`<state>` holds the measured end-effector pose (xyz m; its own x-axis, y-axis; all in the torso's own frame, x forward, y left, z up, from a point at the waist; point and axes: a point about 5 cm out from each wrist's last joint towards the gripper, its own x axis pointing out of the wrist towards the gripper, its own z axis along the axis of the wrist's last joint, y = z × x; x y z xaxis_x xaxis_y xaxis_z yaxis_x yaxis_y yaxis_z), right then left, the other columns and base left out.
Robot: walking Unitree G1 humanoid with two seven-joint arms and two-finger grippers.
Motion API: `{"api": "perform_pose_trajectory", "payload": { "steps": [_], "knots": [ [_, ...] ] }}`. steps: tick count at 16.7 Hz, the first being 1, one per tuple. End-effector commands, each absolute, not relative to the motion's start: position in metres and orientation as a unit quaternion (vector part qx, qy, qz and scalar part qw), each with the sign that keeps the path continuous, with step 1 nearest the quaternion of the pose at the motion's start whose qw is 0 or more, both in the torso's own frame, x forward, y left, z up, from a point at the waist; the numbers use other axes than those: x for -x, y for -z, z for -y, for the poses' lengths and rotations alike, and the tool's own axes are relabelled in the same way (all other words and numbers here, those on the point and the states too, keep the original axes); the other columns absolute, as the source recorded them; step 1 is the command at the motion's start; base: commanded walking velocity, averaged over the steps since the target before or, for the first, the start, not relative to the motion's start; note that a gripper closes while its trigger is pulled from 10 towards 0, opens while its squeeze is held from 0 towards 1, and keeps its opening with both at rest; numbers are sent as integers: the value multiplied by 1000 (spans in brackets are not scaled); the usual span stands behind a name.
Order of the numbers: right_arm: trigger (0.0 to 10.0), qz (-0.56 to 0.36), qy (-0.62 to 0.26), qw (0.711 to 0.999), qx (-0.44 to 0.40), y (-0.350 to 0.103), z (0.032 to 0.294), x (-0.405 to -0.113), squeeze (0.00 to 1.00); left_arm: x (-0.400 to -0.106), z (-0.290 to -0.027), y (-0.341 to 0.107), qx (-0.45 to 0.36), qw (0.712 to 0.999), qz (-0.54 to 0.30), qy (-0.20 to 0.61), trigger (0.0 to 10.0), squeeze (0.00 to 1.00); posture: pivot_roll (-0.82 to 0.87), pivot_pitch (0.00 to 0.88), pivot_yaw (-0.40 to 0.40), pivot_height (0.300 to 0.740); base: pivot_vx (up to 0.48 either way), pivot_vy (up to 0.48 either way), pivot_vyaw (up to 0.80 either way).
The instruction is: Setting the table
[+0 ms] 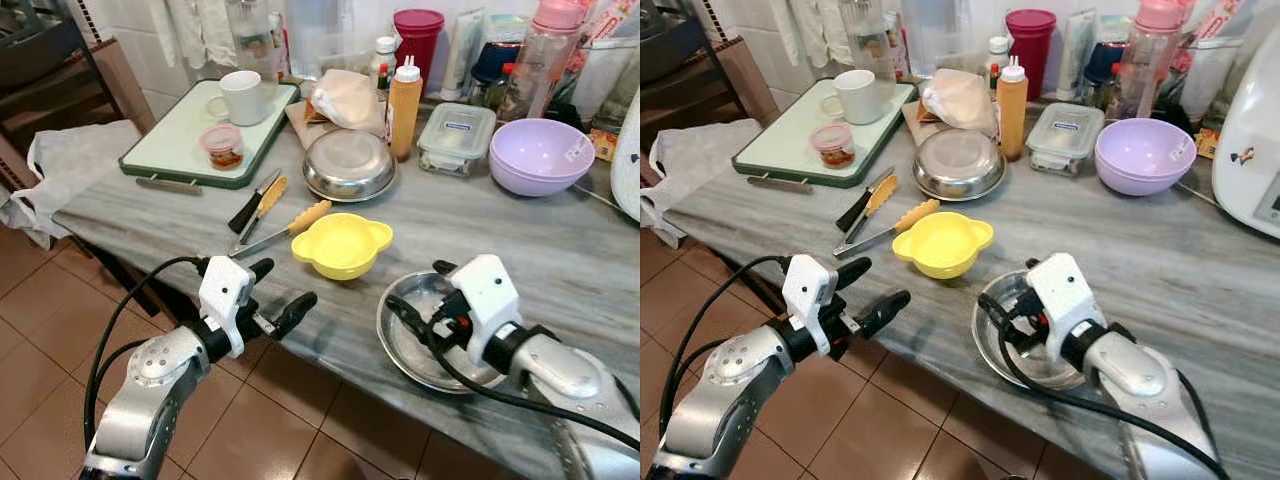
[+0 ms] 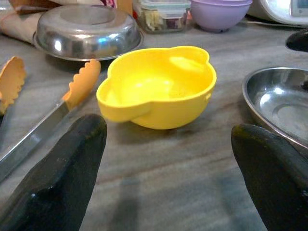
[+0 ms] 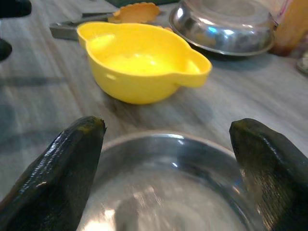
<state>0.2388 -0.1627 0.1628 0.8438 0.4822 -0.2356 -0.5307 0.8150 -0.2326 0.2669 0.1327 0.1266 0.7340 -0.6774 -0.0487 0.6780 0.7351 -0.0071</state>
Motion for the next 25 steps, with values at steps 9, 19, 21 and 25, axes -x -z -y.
{"api": "perform_pose_trajectory", "payload": {
  "steps": [9,19,21,25],
  "knots": [
    [10000,-187,-228,946,132,-136,168,-234,1000,-265,-132,-122,-12,926,-33,376,10000,0,-111,116,115,740,0,0,0],
    [10000,-193,-230,952,62,-122,143,-271,996,-260,-133,-122,-13,929,-36,368,10000,0,-75,133,110,740,0,0,0],
    [10000,-191,-229,952,65,-121,141,-275,996,-260,-134,-123,-13,929,-35,367,10000,0,-70,132,106,740,0,0,0],
    [10000,-188,-232,952,61,-122,139,-275,996,-258,-134,-122,-13,930,-36,365,10000,0,-67,131,104,740,0,0,0]
  ]
}}
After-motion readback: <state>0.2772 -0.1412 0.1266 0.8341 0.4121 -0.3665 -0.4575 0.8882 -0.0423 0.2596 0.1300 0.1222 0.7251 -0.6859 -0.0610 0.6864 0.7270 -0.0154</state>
